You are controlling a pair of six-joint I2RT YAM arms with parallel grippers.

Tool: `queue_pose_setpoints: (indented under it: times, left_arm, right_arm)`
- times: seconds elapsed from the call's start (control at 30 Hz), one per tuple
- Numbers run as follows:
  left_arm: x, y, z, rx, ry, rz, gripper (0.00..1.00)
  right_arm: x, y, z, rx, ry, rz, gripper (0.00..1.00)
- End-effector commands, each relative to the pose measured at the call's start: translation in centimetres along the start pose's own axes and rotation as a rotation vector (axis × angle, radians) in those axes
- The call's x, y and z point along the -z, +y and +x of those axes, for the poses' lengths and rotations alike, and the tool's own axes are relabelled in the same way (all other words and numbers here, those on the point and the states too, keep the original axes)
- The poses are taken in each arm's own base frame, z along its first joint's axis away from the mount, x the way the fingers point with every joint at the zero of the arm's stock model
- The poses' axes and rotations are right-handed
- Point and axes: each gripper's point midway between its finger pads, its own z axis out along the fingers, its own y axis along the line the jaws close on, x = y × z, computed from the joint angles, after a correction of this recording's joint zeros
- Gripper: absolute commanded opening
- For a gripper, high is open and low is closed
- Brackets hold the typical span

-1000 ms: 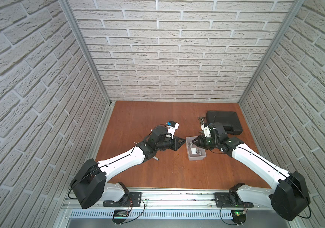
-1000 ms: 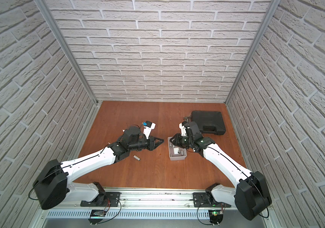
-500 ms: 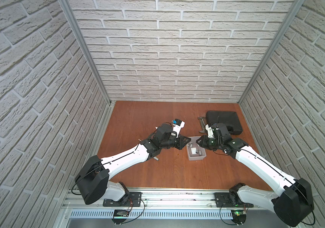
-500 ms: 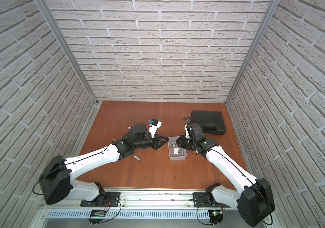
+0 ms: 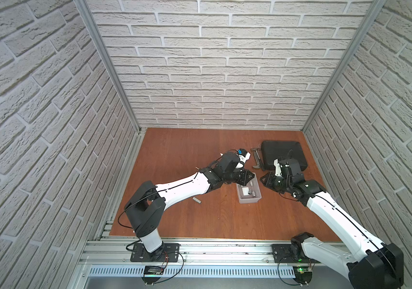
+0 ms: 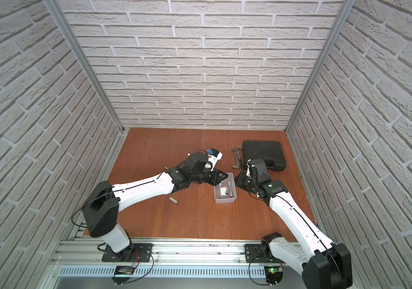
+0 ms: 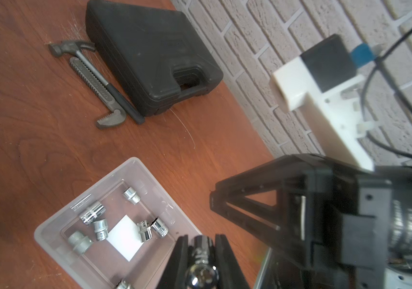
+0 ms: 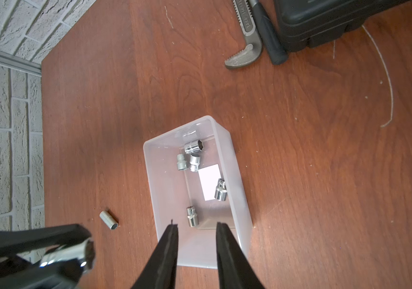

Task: Put the socket on the desktop into the storage box
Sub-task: Place the socket head in the storage box.

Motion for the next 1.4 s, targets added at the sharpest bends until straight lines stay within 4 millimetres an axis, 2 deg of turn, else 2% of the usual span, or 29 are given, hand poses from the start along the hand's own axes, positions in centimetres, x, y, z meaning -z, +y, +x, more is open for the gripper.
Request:
queue_pose_setpoints:
  times: [0.0,0.33,1.03,1.37]
  left_arm:
    - [-1.0,0.0,0.0,-0.014,0.019,-0.055,0.0]
    - [-3.3,-0.6,0.8,0.008,0.063,-0.06,0.0]
    - [-5.9,1.7,2.1,-0.013,0.147,-0.165,0.0]
    - [-6.0,2.9,2.9,-0.024,0.171,-0.22,0.0]
  right_arm:
    - [0.8,0.4,-0.6,-0.019,-0.045,-0.048,0.32]
    - [0.9,0.0,-0.8,-0.038,-0.05,-0.056,0.32]
    - [1.0,-0.5,-0.6,-0.043,-0.042,-0.05,0.32]
    - [0.5,-0.6,-0.3,-0.052,-0.025,-0.052,0.32]
